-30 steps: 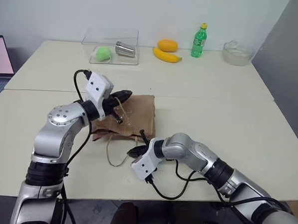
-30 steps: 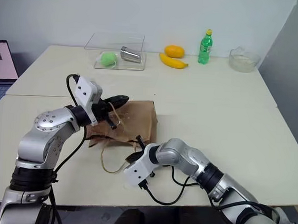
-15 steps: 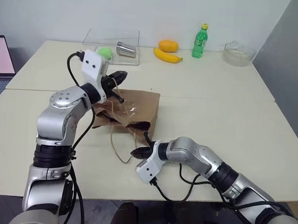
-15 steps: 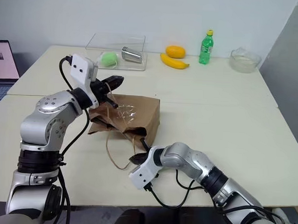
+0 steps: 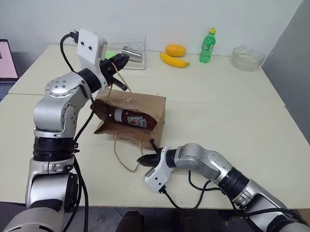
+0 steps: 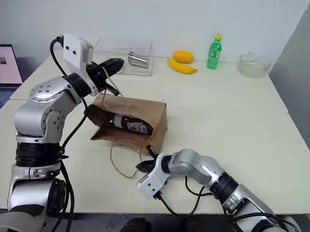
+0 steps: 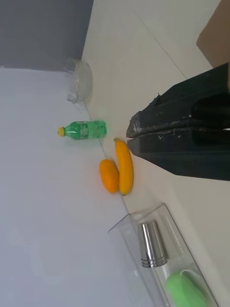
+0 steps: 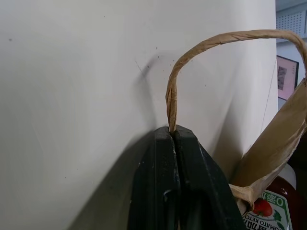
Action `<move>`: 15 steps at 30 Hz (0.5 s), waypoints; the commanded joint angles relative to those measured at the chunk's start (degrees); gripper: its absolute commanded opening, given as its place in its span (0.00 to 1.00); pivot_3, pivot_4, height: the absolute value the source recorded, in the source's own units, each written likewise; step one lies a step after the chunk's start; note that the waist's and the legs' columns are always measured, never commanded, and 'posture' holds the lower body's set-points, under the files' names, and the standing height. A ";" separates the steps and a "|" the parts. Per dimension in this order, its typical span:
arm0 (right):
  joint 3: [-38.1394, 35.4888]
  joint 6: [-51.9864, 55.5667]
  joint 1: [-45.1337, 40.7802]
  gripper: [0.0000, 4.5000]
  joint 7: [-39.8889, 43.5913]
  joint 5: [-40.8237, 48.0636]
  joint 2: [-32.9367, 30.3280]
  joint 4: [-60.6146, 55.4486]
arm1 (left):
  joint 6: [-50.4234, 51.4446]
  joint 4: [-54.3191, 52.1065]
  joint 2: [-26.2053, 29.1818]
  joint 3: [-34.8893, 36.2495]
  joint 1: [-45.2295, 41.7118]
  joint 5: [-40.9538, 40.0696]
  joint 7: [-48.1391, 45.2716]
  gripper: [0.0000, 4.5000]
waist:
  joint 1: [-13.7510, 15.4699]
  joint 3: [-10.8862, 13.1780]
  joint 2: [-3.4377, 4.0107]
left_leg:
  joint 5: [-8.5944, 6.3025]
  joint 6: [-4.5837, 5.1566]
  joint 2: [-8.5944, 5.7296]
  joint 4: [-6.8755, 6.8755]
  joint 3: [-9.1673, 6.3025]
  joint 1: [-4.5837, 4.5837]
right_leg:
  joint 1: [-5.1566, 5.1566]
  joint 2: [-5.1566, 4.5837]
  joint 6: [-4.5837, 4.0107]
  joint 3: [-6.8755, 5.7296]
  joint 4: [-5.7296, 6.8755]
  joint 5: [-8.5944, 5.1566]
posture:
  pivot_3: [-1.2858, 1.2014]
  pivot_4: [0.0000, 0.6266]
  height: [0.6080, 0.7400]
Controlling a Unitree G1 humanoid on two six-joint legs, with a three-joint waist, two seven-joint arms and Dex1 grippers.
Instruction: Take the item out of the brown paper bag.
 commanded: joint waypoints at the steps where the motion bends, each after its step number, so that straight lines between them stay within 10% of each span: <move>1: 0.54 0.07 2.48 0.01 2.72 0.60 -3.21 5.28 | -1.23 -1.36 1.26 1.16 -1.78 -0.74 -1.35 0.00 | 0.01 -0.01 -0.02 | 0.00 0.00 -0.03 0.00 0.01 0.05 | 0.04 -0.04 0.00 0.01 0.01 0.00 | 0.52 0.24 1.00; 6: -4.17 1.05 3.72 0.13 5.31 9.78 -3.03 -1.33 | -0.03 -5.62 1.05 0.66 1.68 -1.98 -3.04 0.00 | 0.02 0.00 -0.01 | 0.00 0.00 -0.32 -0.01 -0.02 0.00 | 0.02 -0.33 0.11 0.06 0.03 -0.05 | 0.52 0.24 1.00; 13: -11.28 19.28 4.33 0.64 19.57 26.68 -2.70 -18.27 | 2.62 -9.70 0.46 0.32 3.86 -3.87 -2.80 0.00 | -0.04 0.09 0.01 | 0.00 0.00 -0.37 0.02 -0.16 -0.48 | -0.31 -0.44 0.18 -0.05 0.03 -0.06 | 0.52 0.24 1.00; 15: -14.40 26.89 4.45 0.64 25.08 34.70 -4.62 -24.06 | 3.08 -10.20 0.29 0.25 3.94 -4.19 -2.73 0.00 | -0.04 0.12 0.02 | 0.00 0.01 -0.33 0.03 -0.21 -0.49 | -0.33 -0.44 0.19 -0.09 0.04 -0.06 | 0.52 0.24 1.00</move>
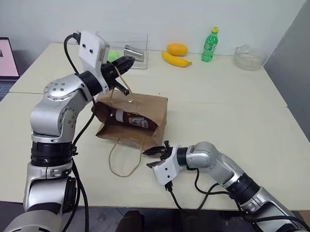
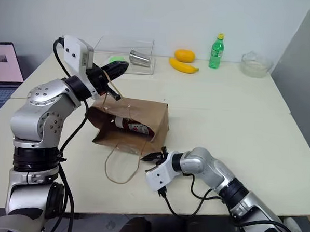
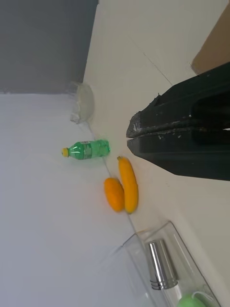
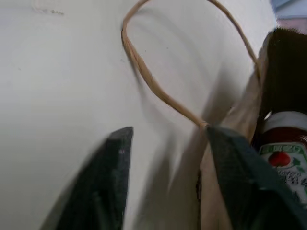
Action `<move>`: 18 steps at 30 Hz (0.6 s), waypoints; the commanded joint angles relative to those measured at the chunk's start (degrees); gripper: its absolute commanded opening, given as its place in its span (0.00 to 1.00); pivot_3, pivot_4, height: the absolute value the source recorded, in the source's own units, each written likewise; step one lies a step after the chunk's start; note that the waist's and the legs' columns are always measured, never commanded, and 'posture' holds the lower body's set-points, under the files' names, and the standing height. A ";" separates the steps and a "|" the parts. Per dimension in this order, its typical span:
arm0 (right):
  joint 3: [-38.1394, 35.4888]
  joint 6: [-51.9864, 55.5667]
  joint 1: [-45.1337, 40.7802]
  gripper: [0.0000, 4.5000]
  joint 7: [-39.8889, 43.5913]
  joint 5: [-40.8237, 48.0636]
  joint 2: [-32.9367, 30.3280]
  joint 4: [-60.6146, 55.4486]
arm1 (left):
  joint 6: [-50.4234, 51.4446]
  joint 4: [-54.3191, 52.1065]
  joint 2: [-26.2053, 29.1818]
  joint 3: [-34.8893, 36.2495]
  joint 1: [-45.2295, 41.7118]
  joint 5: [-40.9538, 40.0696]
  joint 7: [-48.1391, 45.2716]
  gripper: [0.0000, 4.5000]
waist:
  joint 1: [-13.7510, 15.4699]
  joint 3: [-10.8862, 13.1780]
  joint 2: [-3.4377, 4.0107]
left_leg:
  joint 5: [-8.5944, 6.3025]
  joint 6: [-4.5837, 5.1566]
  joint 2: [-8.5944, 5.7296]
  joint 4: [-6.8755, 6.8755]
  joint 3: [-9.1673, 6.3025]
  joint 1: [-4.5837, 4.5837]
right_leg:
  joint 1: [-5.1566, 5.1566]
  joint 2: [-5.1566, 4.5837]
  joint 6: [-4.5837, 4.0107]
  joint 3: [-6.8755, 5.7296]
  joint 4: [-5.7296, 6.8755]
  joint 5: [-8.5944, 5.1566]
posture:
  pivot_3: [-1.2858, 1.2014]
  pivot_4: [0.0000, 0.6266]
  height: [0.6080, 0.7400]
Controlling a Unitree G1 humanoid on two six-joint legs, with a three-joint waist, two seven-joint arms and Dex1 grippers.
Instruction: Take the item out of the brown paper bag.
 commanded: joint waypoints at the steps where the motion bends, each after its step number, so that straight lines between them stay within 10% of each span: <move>1: -6.27 12.22 -0.76 0.64 8.90 13.36 -2.77 -11.15 | 0.53 -2.96 0.10 0.30 -0.25 -1.27 -0.12 0.00 | 0.01 0.01 0.01 | 0.00 0.00 0.01 0.00 -0.02 0.00 | 0.00 0.00 0.01 -0.02 0.01 0.00 | 0.52 0.24 1.00; 9: -13.50 31.95 -1.99 0.64 12.02 27.26 -6.97 -21.73 | 1.57 -3.80 -0.76 0.09 -0.89 -2.67 0.21 0.00 | 0.03 0.03 0.01 | -0.01 0.02 -0.01 -0.01 -0.09 -0.03 | 0.00 -0.02 0.03 -0.09 -0.03 -0.02 | 0.52 0.24 1.00; 18: -4.23 46.36 -8.83 0.64 -7.39 17.68 10.23 -16.12 | 0.22 -1.55 -1.26 -0.89 -2.73 -2.23 -0.24 0.00 | -0.19 0.03 0.02 | 0.10 -0.18 -0.01 -0.04 -0.05 -0.32 | -0.50 0.05 0.01 -0.03 0.24 -0.01 | 0.52 0.24 1.00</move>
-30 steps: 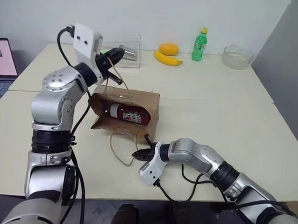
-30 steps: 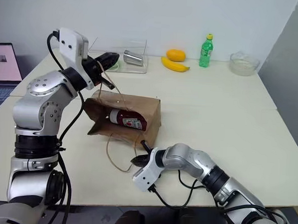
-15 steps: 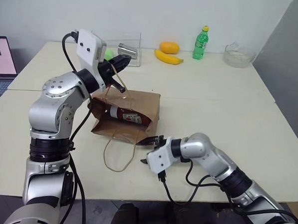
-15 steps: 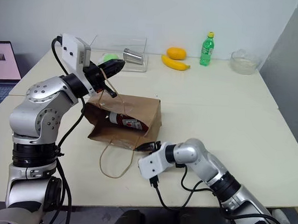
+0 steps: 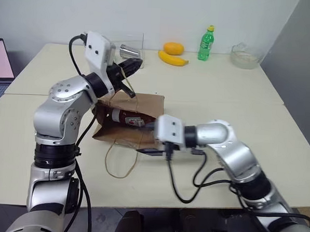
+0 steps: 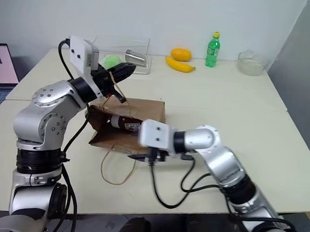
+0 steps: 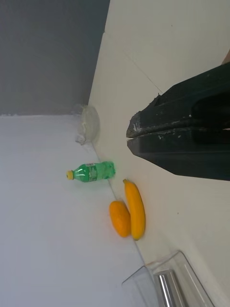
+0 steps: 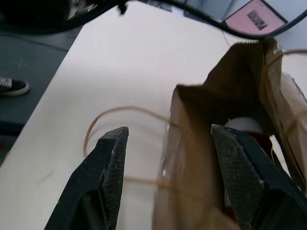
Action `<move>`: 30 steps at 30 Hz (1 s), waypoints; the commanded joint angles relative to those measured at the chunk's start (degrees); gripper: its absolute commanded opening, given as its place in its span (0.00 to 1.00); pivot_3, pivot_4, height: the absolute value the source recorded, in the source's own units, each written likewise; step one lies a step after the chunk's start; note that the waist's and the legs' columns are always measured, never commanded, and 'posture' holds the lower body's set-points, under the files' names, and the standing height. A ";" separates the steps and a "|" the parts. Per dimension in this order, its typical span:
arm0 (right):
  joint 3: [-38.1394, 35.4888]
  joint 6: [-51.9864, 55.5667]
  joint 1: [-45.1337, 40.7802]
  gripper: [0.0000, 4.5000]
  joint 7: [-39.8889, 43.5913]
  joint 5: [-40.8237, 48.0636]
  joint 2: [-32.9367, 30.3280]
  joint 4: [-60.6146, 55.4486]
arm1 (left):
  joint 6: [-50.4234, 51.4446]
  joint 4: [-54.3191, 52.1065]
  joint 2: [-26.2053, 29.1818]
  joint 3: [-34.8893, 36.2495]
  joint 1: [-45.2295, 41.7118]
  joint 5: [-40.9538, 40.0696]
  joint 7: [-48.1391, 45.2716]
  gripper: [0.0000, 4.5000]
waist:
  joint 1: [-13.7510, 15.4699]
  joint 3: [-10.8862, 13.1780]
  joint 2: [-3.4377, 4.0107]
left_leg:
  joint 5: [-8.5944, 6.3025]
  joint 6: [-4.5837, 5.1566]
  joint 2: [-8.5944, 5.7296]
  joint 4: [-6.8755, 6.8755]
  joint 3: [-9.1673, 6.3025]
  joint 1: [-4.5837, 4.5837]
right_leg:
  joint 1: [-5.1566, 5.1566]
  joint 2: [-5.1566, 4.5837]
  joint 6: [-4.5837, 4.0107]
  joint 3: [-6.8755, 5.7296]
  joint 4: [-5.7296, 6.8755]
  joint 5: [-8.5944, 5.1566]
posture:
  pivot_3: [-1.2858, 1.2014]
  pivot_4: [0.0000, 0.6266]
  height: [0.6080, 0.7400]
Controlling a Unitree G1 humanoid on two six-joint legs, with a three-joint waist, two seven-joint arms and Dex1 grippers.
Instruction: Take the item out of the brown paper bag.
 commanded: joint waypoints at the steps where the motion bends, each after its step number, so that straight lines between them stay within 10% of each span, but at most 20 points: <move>1: 2.44 1.64 -3.16 0.64 -6.62 -4.27 3.84 3.26 | -1.24 -0.33 0.31 0.44 -2.03 -0.14 -0.40 0.00 | 0.02 0.00 0.00 | 0.04 -0.08 -0.04 0.00 0.02 -0.03 | -0.03 -0.02 -0.03 0.02 0.00 0.02 | 0.52 0.24 1.00; 21: 11.05 -18.83 -6.93 0.64 -28.73 -24.89 12.24 27.00 | -1.60 -0.32 0.34 0.75 -1.94 0.12 -0.43 0.00 | -0.17 0.00 0.00 | 0.00 0.01 -0.11 -0.02 0.04 -0.06 | -0.05 -0.05 0.00 0.06 -0.03 0.02 | 0.52 0.24 1.00; 26: 12.76 -22.07 -6.85 0.97 -32.38 -30.81 11.98 31.20 | -1.50 -0.35 0.21 0.84 -2.04 -0.04 -0.30 0.00 | -0.20 0.00 0.00 | 0.00 0.01 -0.11 -0.03 0.07 -0.06 | -0.05 -0.05 0.00 0.09 -0.03 0.02 | 0.52 0.24 1.00; 30: 13.33 -22.94 -9.56 0.97 -34.61 -35.38 12.02 37.83 | -1.47 -0.57 0.11 0.87 -2.01 -0.20 -0.25 0.00 | -0.22 0.00 0.00 | 0.00 0.01 -0.10 -0.02 0.07 -0.06 | -0.05 -0.05 -0.02 0.10 -0.03 0.03 | 0.52 0.24 1.00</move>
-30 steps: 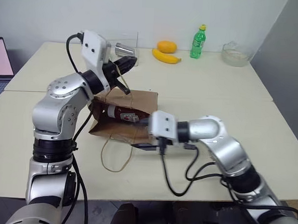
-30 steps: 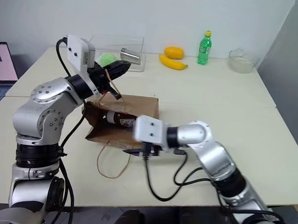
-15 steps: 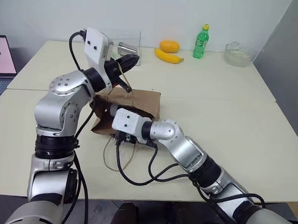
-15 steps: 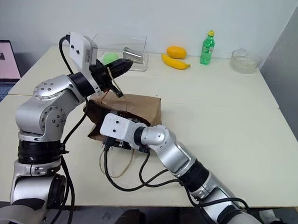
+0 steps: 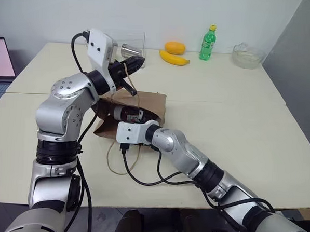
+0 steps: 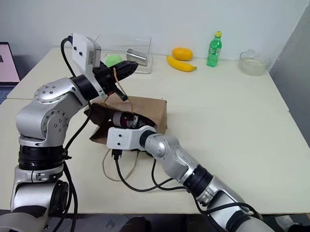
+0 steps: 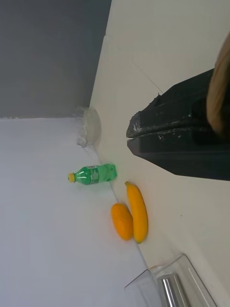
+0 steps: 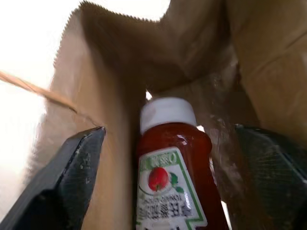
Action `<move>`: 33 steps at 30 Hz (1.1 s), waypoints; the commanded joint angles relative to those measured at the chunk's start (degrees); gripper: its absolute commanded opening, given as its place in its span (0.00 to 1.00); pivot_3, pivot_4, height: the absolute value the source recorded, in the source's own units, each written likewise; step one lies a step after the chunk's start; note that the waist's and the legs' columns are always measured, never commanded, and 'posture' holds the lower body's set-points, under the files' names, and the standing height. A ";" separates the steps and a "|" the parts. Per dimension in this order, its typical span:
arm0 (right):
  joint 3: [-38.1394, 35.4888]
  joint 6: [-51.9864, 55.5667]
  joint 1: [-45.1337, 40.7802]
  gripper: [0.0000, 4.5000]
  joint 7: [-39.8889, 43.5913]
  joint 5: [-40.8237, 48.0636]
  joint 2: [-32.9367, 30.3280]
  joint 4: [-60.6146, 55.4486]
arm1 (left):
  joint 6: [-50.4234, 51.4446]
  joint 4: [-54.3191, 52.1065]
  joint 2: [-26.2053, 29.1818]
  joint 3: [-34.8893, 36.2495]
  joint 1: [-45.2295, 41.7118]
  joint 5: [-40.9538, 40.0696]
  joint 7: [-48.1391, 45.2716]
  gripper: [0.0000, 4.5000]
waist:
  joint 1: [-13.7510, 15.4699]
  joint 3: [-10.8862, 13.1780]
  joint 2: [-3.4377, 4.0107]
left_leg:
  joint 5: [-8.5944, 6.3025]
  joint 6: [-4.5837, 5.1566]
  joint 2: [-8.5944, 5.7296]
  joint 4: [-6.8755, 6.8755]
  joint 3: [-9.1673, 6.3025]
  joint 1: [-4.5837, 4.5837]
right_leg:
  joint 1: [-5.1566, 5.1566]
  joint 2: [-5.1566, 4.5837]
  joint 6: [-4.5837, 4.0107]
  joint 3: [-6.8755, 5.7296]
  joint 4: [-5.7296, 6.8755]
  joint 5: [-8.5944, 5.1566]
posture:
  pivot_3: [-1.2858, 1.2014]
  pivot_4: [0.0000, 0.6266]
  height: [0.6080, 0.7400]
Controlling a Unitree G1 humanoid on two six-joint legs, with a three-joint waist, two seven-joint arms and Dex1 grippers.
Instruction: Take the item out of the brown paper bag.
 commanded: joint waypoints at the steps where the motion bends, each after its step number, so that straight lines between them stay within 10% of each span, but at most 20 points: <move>1: -0.21 -2.03 -3.46 0.97 -3.32 -4.28 0.04 5.52 | -0.86 -2.46 0.10 0.99 -0.94 -0.50 0.50 0.00 | -0.01 0.00 0.00 | 0.00 0.00 0.00 0.00 0.00 0.00 | 0.00 0.00 0.00 0.00 0.01 0.00 | 0.52 0.24 1.00; 22: -0.58 -10.99 -16.08 0.97 -6.48 -9.99 5.28 37.25 | -0.47 -3.39 -0.43 0.89 -0.52 -1.26 1.19 0.00 | -0.92 0.00 0.00 | 0.00 0.01 0.07 -0.01 0.00 0.05 | 0.01 -0.01 -0.20 0.03 0.07 0.12 | 0.52 0.24 1.00; 26: -1.99 -13.12 -15.88 0.73 -6.21 -8.81 4.49 35.97 | -0.44 -3.69 -0.32 1.09 -0.16 -1.15 1.37 0.00 | -0.91 0.00 0.00 | 0.00 0.01 0.09 -0.01 0.01 0.04 | 0.01 -0.01 -0.20 0.04 0.07 0.12 | 0.52 0.24 1.00; 33: -3.52 -14.28 -13.86 0.71 -3.06 -8.26 2.39 29.55 | -0.56 -3.69 -0.26 1.16 -0.01 -1.03 1.44 0.00 | -0.92 0.00 0.00 | 0.00 0.01 0.08 -0.02 0.00 0.00 | 0.00 -0.01 -0.20 0.03 0.05 0.12 | 0.52 0.24 1.00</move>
